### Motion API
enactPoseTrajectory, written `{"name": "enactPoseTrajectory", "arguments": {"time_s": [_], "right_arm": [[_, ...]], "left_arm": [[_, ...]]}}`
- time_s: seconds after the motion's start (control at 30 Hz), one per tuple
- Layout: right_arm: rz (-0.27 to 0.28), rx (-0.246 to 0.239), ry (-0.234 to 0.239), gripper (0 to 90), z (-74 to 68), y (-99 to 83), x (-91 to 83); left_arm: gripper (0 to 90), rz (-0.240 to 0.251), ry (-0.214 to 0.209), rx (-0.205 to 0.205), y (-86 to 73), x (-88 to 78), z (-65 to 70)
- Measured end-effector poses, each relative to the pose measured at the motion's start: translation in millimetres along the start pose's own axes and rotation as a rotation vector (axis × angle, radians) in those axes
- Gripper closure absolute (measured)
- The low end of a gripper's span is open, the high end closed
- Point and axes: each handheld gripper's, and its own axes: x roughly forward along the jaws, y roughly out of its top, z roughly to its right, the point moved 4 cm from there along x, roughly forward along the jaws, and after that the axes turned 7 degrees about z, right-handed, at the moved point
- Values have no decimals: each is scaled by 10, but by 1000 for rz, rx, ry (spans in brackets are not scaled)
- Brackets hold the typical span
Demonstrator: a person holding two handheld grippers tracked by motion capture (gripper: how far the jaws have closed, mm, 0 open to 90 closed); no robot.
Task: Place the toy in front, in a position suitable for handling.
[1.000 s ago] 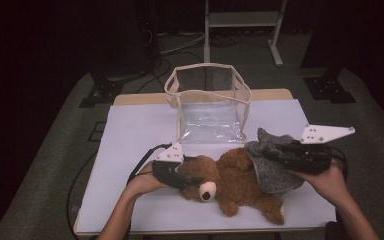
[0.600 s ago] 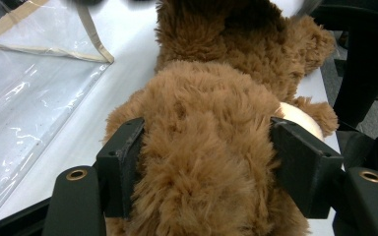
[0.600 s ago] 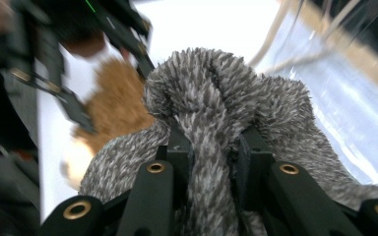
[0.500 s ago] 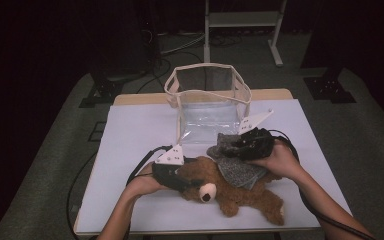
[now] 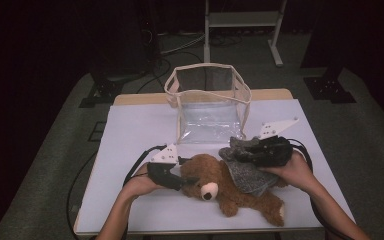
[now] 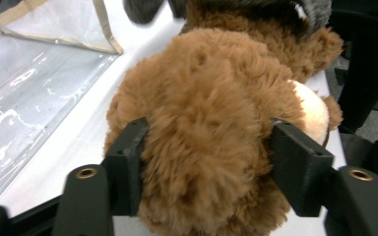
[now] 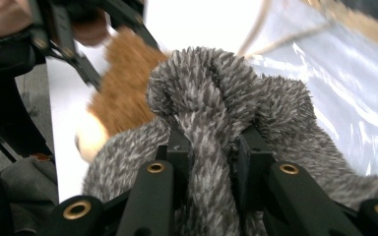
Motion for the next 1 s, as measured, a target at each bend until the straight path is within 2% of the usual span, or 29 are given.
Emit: {"name": "enactPoseTrajectory", "arguments": {"time_s": [0.1,0.2,0.3,0.37,0.47,0.57,0.63,0.77,0.83,0.93,1.0], "right_arm": [[-17,-59,18,719,-117,218,150],[-62,-118,59,718,-220,358,402],[-105,-147,89,719,-279,376,657],[-139,-159,92,719,-285,316,748],[-146,-130,86,719,-227,239,674],[-169,-127,44,718,-139,143,482],[-148,-108,32,718,-90,114,353],[-106,-76,-25,718,25,100,70],[-95,-61,-40,718,67,75,-2],[-91,-32,-26,718,95,-18,-28],[-73,-13,-14,719,80,-70,-18]], "left_arm": [[406,2,-1,2,-1,-9,-1],[409,1,-4,11,-2,-15,14],[407,-8,-2,9,-21,-17,17],[404,-11,1,9,-42,-17,17],[404,-7,-1,12,-40,-14,17],[404,-2,-5,12,-36,-10,22],[403,-3,-5,16,-32,-3,27],[400,-6,-4,13,-32,-3,17],[394,-6,-6,10,-30,-5,11],[363,-3,-7,3,1,-12,3],[345,9,-4,15,48,-18,-7]]}}
